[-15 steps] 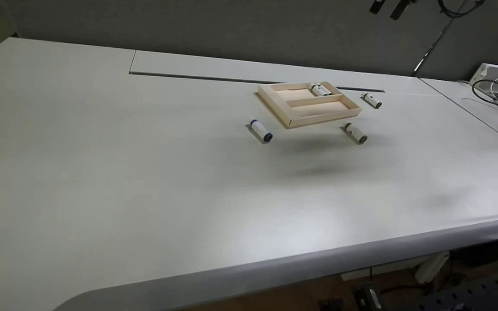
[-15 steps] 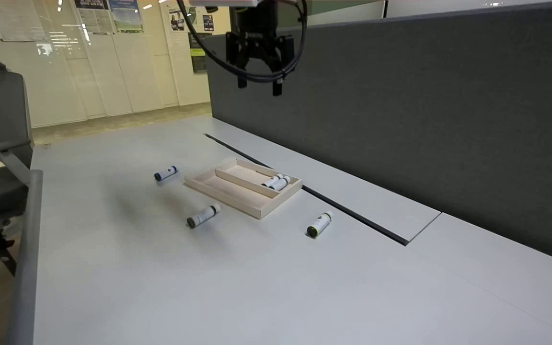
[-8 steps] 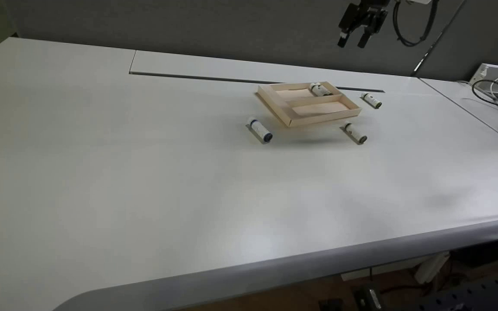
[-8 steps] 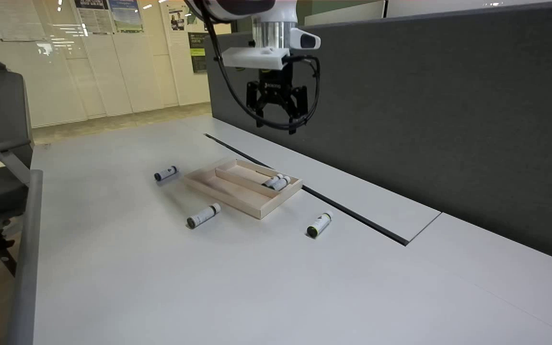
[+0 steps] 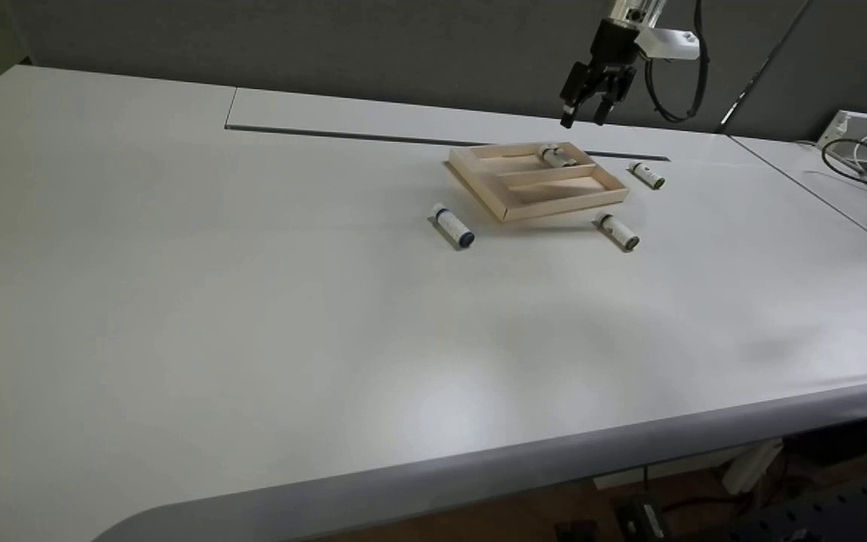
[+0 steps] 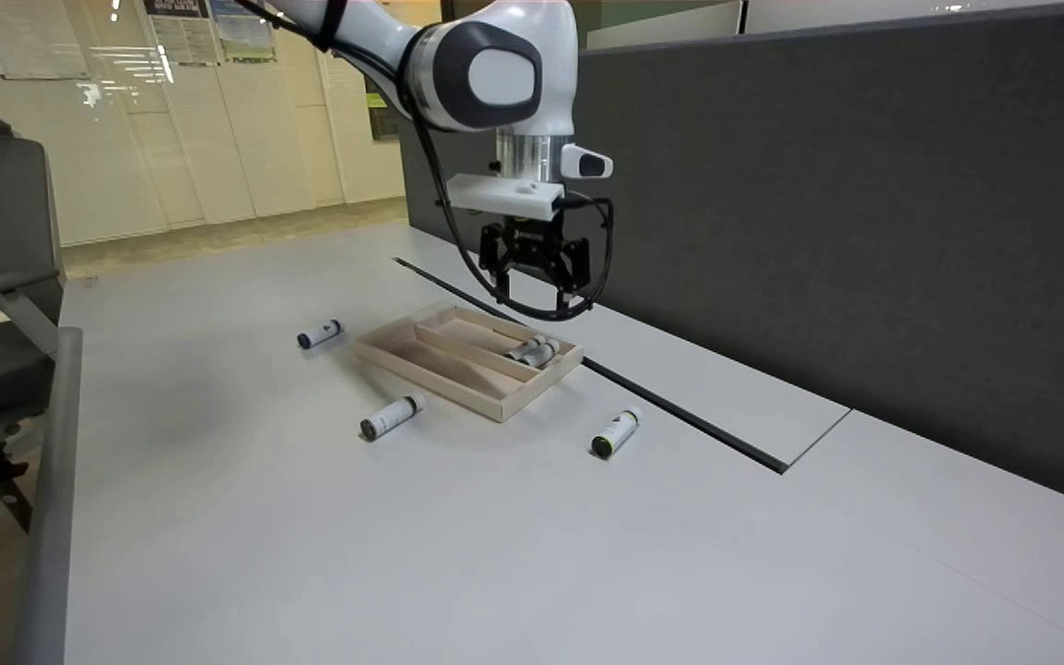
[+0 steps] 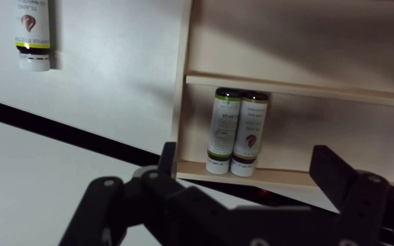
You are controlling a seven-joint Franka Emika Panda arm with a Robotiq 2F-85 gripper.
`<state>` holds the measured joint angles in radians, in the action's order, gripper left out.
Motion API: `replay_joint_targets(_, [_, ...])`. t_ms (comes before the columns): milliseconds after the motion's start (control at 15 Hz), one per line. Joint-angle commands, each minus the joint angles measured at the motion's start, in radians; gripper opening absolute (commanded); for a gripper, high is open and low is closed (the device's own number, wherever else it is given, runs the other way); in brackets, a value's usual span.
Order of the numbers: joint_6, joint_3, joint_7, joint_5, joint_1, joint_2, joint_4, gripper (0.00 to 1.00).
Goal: Pick up a bottle from the tray and put it on the table
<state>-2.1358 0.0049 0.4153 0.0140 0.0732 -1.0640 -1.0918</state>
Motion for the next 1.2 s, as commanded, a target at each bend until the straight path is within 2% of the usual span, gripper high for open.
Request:
replay_joint_targets(0, [0.053, 0.016, -0.021, -0.03, -0.001, -0.086, 0.12, 1.0])
replay_joint_targets(467, [0.103, 0.032, -0.021, -0.034, -0.024, -0.16, 0.219, 1.0])
replay_joint_targets(1133, [0.153, 0.048, -0.021, -0.028, -0.043, -0.226, 0.295, 1.0])
